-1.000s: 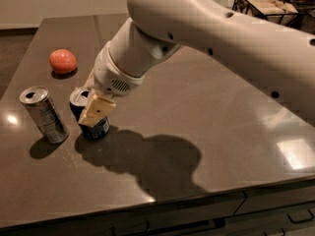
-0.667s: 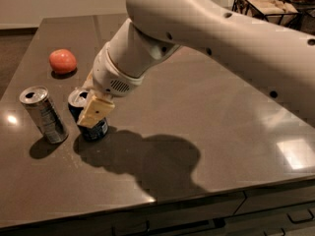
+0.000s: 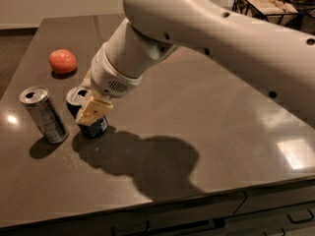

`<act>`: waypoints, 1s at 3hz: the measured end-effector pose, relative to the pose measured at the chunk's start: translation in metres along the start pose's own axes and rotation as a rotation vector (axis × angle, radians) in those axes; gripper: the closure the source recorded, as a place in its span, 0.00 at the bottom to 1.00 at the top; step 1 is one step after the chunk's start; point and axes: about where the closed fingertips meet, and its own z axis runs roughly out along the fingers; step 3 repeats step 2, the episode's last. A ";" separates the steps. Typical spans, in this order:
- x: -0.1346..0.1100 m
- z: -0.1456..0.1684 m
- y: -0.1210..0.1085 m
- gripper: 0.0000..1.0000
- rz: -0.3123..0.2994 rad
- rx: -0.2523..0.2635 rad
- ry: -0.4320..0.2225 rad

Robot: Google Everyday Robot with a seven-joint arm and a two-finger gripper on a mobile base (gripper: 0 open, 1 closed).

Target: Move pepsi can near redbull can

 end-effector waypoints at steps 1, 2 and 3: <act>-0.002 0.000 0.001 0.00 -0.004 0.000 0.001; -0.002 0.000 0.001 0.00 -0.004 0.000 0.001; -0.002 0.000 0.001 0.00 -0.004 0.000 0.001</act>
Offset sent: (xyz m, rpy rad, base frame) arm -0.0013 0.0007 0.0009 -0.0011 -0.0024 0.0020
